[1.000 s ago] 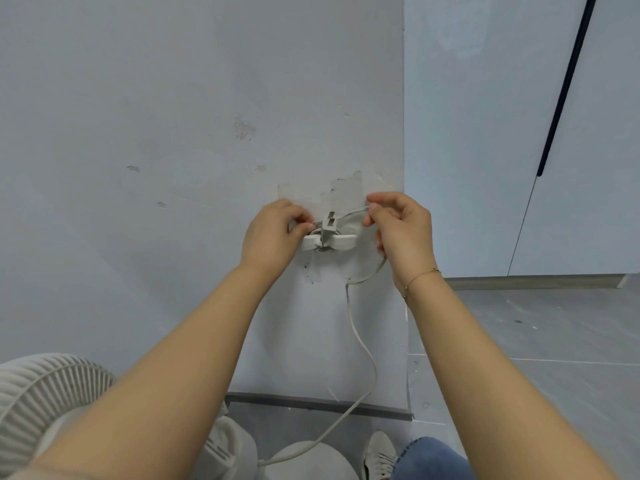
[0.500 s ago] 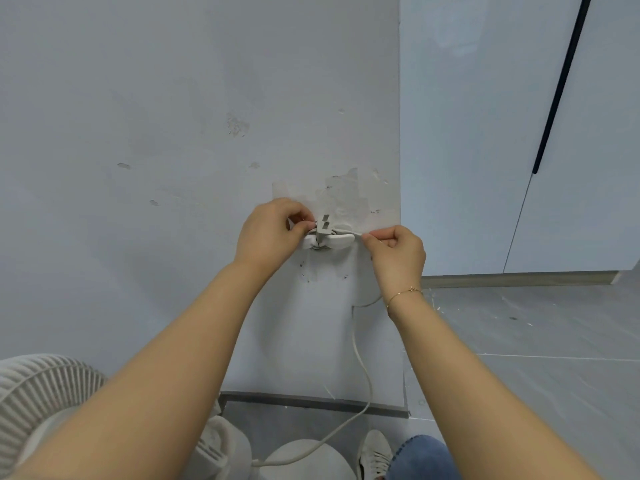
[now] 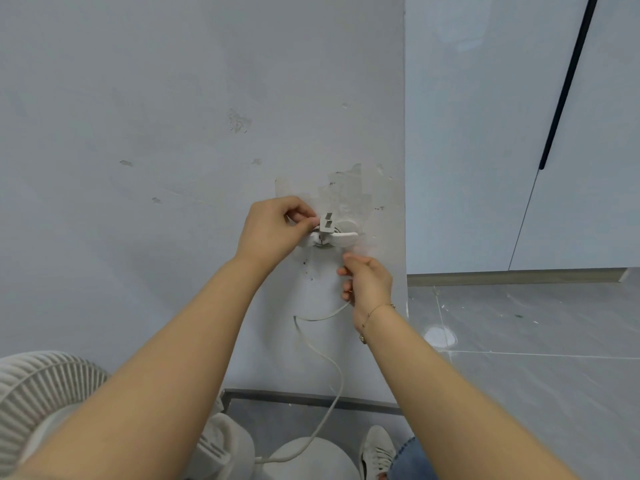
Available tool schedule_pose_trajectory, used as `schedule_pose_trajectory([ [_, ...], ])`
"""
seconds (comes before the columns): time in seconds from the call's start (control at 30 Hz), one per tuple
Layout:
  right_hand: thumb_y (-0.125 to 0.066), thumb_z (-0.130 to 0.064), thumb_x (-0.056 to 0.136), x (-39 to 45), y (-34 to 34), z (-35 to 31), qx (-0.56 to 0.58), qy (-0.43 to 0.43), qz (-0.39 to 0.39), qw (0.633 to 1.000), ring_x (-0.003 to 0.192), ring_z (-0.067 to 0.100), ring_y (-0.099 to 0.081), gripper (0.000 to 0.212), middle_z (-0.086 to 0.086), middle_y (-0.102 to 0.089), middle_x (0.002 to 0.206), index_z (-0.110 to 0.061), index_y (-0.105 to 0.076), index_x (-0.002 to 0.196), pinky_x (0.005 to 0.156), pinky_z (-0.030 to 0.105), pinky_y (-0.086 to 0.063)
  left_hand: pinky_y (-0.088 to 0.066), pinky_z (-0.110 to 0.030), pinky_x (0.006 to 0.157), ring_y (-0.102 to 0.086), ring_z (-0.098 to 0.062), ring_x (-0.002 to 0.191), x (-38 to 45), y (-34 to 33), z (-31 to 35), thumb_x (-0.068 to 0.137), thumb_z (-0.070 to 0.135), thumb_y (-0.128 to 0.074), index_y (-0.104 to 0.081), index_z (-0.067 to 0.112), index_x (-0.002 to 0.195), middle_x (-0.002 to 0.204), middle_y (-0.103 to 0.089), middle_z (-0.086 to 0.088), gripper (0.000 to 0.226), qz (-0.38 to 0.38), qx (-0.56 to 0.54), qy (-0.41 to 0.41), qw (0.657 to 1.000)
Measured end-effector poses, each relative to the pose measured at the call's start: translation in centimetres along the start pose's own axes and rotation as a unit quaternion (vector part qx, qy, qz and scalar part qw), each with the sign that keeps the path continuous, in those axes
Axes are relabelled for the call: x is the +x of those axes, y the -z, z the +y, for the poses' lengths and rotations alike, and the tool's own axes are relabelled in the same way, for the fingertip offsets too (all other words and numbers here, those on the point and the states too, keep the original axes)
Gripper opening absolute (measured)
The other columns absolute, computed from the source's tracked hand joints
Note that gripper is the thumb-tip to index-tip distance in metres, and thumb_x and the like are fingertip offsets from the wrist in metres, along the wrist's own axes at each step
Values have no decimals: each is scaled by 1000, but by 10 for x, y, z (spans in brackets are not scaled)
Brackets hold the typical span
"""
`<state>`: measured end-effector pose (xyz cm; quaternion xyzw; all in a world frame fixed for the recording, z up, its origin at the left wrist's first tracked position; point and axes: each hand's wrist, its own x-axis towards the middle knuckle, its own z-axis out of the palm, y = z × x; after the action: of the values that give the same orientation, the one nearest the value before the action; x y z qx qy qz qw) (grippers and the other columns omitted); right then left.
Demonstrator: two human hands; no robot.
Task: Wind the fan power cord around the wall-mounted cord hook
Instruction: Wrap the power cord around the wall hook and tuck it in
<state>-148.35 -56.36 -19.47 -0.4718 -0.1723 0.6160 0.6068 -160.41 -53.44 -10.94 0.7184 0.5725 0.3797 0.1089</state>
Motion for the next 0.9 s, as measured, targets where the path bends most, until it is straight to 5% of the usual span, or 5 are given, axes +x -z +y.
schedule_pose_trajectory([
  [0.33, -47, -15, 97, 0, -1, 33, 172, -123, -49, 976, 45, 9, -40, 13, 2, -55, 72, -14, -55, 86, 41, 18, -35, -44, -27, 62, -48, -4, 55, -4, 9, -13, 89, 34, -55, -69, 23, 80, 75, -66, 10, 19, 46, 93, -38, 994],
  [0.43, -56, -17, 93, -1, 2, 34, 139, -148, -29, 979, 41, 9, -39, 16, 2, -52, 65, -12, -54, 77, 38, 18, -35, -45, -30, 62, -50, -7, 56, -5, 15, -20, 93, 37, -46, -67, 21, 81, 73, -68, 7, 29, 55, 118, 4, 992],
  [0.53, -60, -13, 88, -5, 7, 35, -58, -33, 20, 998, 45, 12, -41, 19, 2, -57, 60, -10, -53, 71, 46, 21, -38, -48, -29, 66, -59, -13, 61, -9, 22, -31, 94, 38, -41, -66, 22, 82, 71, -70, 9, 33, -1, 132, 84, 988],
  [0.7, -53, -17, 88, -11, 2, 36, -417, 211, -41, 883, 71, 25, -63, 19, 9, -65, 71, -14, -50, 70, 67, 33, -51, -43, -23, 58, -60, -16, 62, -18, 27, -52, 89, 24, -53, -67, 14, 85, 77, -72, 5, 19, -134, 100, 177, 970],
  [0.9, -45, -11, 91, -18, -7, 25, -563, 297, -106, 764, 88, 37, -58, 13, 19, -64, 94, -3, -54, 97, 72, 39, -49, -42, -23, 59, -55, -13, 70, -21, 29, -53, 89, 18, -59, -69, 7, 93, 86, -68, -2, 16, -160, 0, 219, 962],
])
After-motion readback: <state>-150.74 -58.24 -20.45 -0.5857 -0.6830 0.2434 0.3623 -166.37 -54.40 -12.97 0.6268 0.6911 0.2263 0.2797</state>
